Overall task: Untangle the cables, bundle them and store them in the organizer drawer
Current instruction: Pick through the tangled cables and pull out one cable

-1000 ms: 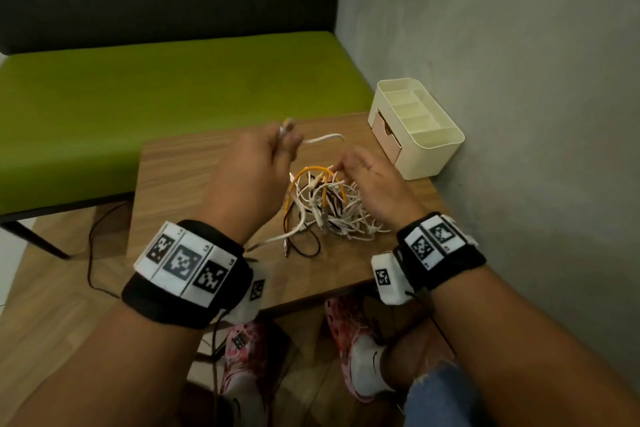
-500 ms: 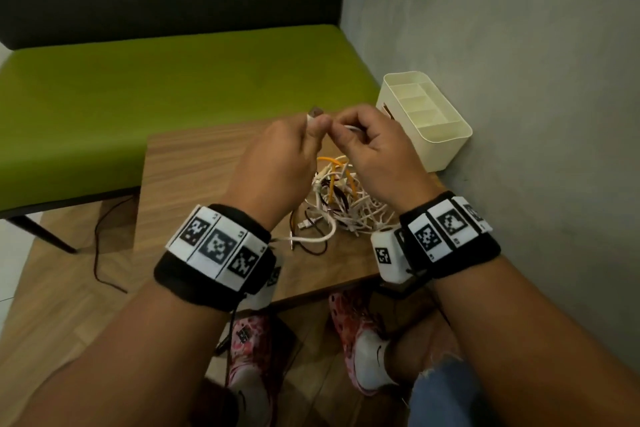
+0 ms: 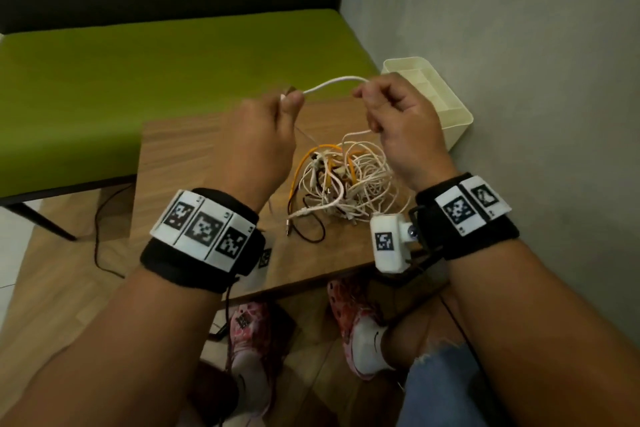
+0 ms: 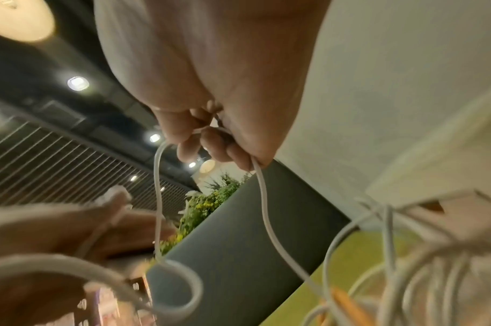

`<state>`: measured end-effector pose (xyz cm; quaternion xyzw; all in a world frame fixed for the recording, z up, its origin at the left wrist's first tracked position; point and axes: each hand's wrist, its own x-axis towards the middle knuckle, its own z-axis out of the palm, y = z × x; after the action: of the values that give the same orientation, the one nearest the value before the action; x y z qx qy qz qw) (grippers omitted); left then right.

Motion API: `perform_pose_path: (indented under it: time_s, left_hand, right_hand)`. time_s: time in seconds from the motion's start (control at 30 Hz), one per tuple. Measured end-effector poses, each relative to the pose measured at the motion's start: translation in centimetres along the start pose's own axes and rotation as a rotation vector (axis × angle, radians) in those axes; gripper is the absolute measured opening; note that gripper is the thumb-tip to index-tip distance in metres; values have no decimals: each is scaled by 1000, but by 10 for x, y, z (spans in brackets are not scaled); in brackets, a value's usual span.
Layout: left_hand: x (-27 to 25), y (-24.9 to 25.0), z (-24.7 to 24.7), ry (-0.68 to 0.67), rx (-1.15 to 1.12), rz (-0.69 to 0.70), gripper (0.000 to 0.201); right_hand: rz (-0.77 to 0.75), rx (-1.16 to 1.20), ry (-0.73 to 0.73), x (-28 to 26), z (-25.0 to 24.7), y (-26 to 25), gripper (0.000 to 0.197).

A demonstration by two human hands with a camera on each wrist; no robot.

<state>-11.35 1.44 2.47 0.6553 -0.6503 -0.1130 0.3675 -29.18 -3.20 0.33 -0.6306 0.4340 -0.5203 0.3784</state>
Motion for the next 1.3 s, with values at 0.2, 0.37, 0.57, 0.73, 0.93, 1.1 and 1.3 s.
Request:
perform_pose_path:
  time_s: [0.2, 0.37, 0.57, 0.73, 0.93, 1.1, 1.3]
  left_hand:
    - [1, 11, -3, -33, -36, 189, 37]
    - [-8, -7, 12, -160, -153, 156, 35]
    - [-3, -3, -5, -31, -562, 102, 35]
    - [-5, -9, -9, -119, -57, -6, 34]
    - [-12, 4, -17, 226, 74, 209, 42]
    - [-6, 8, -4, 205, -9, 358, 41]
    - [-1, -7, 11, 5, 9, 233, 34]
  right_hand:
    - [-115, -296, -143, -10, 14, 1, 16]
    - [-107, -208, -124, -14, 7, -2, 11]
    - [52, -304, -243, -22, 8, 16, 34]
    - [-36, -177, -52, -8, 10, 1, 16]
    - [-174, -349, -108, -1, 11, -3, 23]
    - [-188, -407, -142, -8, 10, -1, 17]
    - [-155, -245, -141, -19, 4, -19, 7]
